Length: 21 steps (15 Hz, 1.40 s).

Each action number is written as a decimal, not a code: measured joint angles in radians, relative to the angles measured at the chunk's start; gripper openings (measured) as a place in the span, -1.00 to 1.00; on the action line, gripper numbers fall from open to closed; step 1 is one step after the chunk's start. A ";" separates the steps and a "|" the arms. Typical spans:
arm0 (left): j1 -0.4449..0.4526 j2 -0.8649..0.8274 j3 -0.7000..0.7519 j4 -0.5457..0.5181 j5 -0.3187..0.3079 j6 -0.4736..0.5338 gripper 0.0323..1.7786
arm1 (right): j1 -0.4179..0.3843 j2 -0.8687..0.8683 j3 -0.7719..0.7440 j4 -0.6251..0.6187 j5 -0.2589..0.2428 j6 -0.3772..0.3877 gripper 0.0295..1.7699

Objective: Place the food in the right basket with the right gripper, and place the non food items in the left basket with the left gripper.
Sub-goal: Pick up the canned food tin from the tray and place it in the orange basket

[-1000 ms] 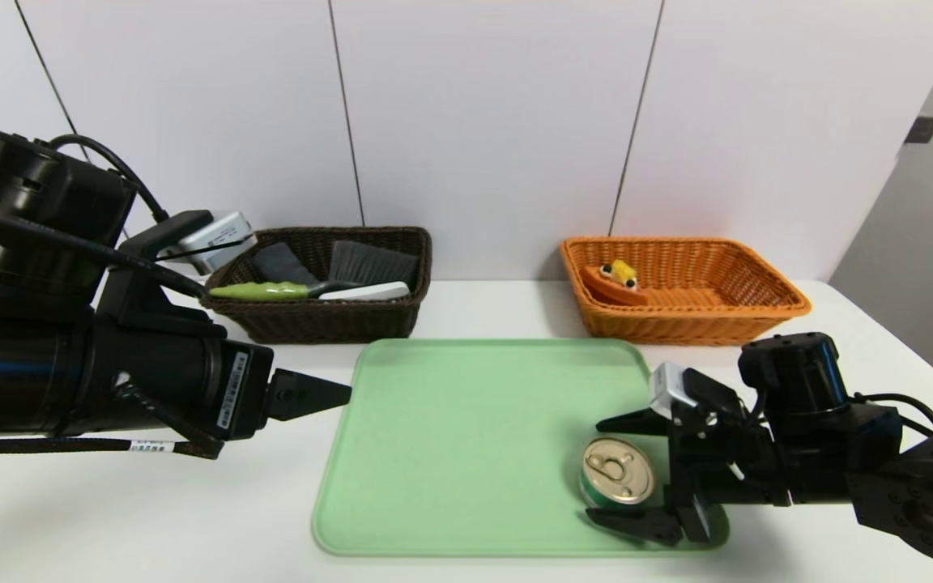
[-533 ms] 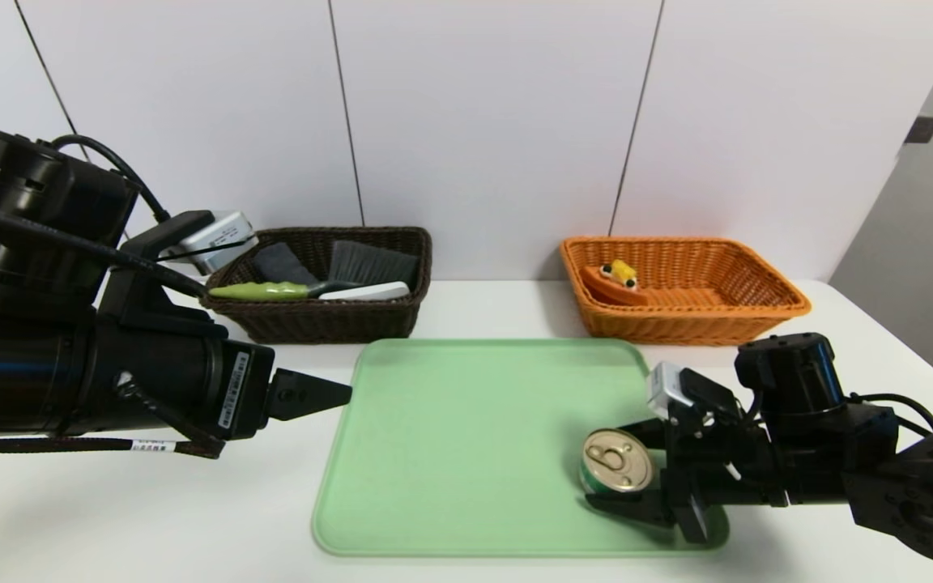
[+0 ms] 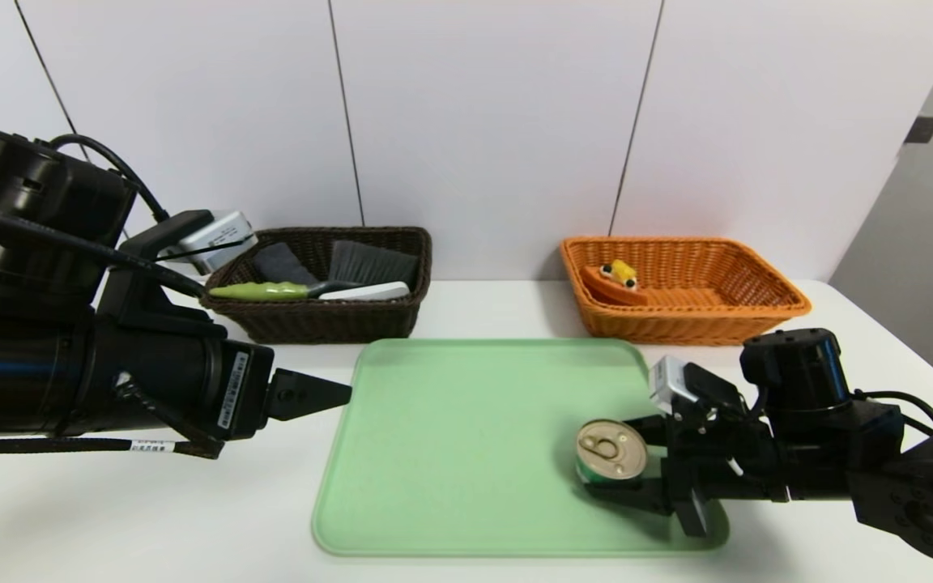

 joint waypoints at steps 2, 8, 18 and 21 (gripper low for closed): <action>0.000 0.000 0.000 0.000 0.000 0.002 0.90 | 0.000 -0.011 0.001 -0.051 -0.001 0.039 0.11; 0.000 -0.001 0.000 0.000 0.000 0.003 0.90 | -0.027 -0.058 -0.092 -0.137 -0.045 0.197 0.10; 0.001 -0.001 -0.008 0.000 0.001 0.010 0.90 | -0.195 -0.049 -0.460 -0.005 -0.448 0.314 0.10; 0.001 -0.001 -0.010 0.000 0.001 0.008 0.90 | -0.223 -0.001 -0.520 0.082 -0.505 0.314 0.10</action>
